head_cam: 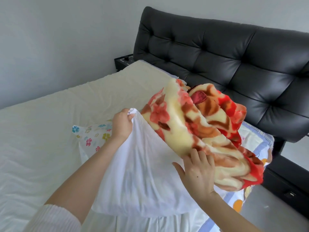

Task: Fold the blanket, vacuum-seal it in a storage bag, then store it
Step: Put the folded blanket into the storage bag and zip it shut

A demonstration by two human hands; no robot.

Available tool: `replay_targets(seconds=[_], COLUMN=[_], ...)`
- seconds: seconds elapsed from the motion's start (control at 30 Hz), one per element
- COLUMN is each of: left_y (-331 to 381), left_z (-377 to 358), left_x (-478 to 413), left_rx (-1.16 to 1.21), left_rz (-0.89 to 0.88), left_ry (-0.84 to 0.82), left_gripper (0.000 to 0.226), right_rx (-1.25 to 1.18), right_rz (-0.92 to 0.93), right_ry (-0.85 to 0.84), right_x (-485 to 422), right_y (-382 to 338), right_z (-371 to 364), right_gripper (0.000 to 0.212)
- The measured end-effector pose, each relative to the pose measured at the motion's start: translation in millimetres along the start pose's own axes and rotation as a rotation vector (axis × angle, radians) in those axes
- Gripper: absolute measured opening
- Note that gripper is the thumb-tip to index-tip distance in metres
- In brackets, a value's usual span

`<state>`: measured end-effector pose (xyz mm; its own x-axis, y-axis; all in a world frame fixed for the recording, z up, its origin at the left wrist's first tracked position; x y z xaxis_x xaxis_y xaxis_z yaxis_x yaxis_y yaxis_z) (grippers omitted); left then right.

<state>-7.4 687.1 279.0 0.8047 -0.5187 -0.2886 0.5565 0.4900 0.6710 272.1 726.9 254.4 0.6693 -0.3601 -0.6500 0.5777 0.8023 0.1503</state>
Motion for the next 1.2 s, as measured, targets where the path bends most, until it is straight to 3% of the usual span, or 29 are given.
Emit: replay_targets(seconds=[0.13,0.3,0.47,0.53,0.63,0.77,1.07,1.2], left_y=[-6,-14,-18,-21,-21,0,118,157], left_z=[-1,3,10,13,23,36,103,147], left_x=[-4,-6,1,5,13,23,20,9], left_rx=[0.015,-0.006,-0.011,0.048,0.178,0.217,-0.042,-0.141], left_rz=[0.011,-0.029,-0.059,-0.06,-0.057,-0.085,-0.334,-0.346], left_ry=[-0.002,-0.049,-0.067,-0.097,-0.113,-0.105,-0.018,0.031], left_gripper=[0.018,0.02,0.028,0.035,0.025,0.027,0.024,0.023], right_rx=[0.11,0.094,0.062,0.009,-0.071,-0.122,-0.165,-0.266], right_rz=[-0.008,0.005,0.003,0.082,0.235,0.261,0.282,0.201], right_ry=[-0.211,-0.194,-0.112,-0.022,0.104,0.215,0.385,0.499], right_x=[20,13,17,18,25,27,-14,-38], right_y=[8,15,15,15,12,17,70,85], right_z=[-19,-26,-27,-23,-8,22,99,132], right_gripper=[0.037,0.04,0.035,0.033,0.026,0.026,0.033,0.011])
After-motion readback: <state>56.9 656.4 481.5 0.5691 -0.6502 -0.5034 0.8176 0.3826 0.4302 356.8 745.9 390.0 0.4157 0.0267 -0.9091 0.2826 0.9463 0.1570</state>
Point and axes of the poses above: each hand's wrist, its own x-axis away from the middle knuckle, its own z-axis out of the back of the hand, y = z × x, the point moved 5 cm from there along -x, towards the middle knuckle, and after that the axes turned 7 degrees about z, right-handed, at the moved point
